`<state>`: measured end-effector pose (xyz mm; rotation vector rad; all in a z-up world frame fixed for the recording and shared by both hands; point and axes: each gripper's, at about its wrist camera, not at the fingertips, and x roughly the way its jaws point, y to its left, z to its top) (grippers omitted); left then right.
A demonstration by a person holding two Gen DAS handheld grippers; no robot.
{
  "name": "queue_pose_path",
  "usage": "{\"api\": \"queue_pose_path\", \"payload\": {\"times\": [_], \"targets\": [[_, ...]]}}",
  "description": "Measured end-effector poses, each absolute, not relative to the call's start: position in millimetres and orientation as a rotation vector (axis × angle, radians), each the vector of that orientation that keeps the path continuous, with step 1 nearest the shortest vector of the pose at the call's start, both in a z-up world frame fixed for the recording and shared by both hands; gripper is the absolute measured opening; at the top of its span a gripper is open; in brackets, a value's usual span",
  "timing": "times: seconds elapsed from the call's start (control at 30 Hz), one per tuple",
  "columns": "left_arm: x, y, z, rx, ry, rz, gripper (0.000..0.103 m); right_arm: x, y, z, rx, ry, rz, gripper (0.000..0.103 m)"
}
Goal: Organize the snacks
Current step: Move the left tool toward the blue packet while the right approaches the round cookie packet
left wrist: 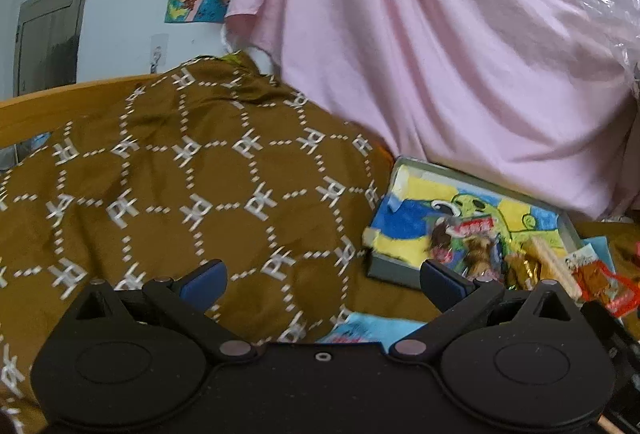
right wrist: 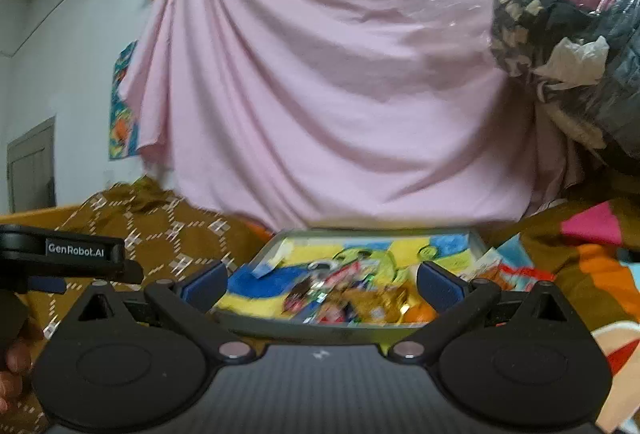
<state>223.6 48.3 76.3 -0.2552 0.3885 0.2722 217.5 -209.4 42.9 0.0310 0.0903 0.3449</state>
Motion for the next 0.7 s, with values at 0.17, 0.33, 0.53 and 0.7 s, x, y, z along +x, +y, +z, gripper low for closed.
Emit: {"api": "queue_pose_path", "payload": {"times": [0.17,0.33,0.53,0.7], "targets": [[198.9,64.3,65.8,-0.248,0.408,0.276,0.102,197.6,-196.2,31.6,0.034,0.161,0.394,0.103],[180.3,81.4,50.3,-0.250,0.438,0.287,0.102,180.5,-179.3,16.5,-0.002,0.229,0.443,0.103],[169.5,104.2,29.6,-0.268,0.493,0.319,0.102,169.4,-154.2,-3.5,-0.066,0.318,0.516,0.103],[167.0,115.4,16.6,-0.250,0.524,0.335,0.102,170.6,-136.3,-17.1,-0.107,0.385,0.578,0.103]]}}
